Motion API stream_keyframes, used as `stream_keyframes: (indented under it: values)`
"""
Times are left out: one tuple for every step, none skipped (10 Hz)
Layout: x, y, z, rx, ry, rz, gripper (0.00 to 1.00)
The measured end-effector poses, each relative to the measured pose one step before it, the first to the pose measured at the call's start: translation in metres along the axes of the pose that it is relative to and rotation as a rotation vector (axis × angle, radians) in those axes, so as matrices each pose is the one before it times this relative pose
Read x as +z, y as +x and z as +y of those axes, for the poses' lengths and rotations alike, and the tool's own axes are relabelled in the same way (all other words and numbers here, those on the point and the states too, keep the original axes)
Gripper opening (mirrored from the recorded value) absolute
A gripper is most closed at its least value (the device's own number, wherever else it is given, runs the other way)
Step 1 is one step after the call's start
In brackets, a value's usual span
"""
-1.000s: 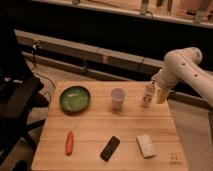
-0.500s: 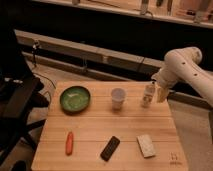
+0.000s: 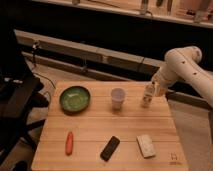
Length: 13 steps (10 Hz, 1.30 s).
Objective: Knock the bottle over
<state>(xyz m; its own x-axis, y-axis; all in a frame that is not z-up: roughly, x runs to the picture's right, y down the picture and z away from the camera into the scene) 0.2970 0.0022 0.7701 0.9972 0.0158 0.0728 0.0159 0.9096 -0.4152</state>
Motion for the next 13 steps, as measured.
stream_keyframes:
  values:
    - [0.00062,0.00004,-0.0007,-0.00265,0.00004,-0.00108,0.53]
    - [0.00071,0.001,-0.00095,-0.00257,0.00113,-0.0011,0.42]
    - [0.00117,0.00024,-0.00126,-0.00569,0.00188,-0.00376,0.33]
    - [0.00177,-0.0003,-0.00135,-0.00561,0.00421,-0.00536,0.23]
    - [-0.00053,-0.00115,-0.00085,-0.00052,0.0016,-0.00205,0.12]
    - [-0.00218,-0.00091,-0.00148,-0.00016,0.00228,-0.00083,0.04]
    - [-0.00211,-0.00114,-0.00136,-0.00086,0.00057,-0.00065,0.0]
    - [0.00617,0.00159,0.01055,-0.00118,-0.02861,0.00204,0.0]
    - [-0.00591,-0.00143,-0.00544,-0.00276,0.01573,0.0022,0.0]
    - [0.00154,0.00222,0.00142,0.00085,-0.00185,0.00326,0.0]
    - [0.00101,0.00024,-0.00229,-0.00345,0.00742,-0.00587,0.0]
    - [0.00749,-0.0011,-0.00112,-0.00757,-0.00058,-0.00617,0.0]
    - [0.00563,-0.00511,-0.00319,-0.00767,0.00151,-0.01023,0.0]
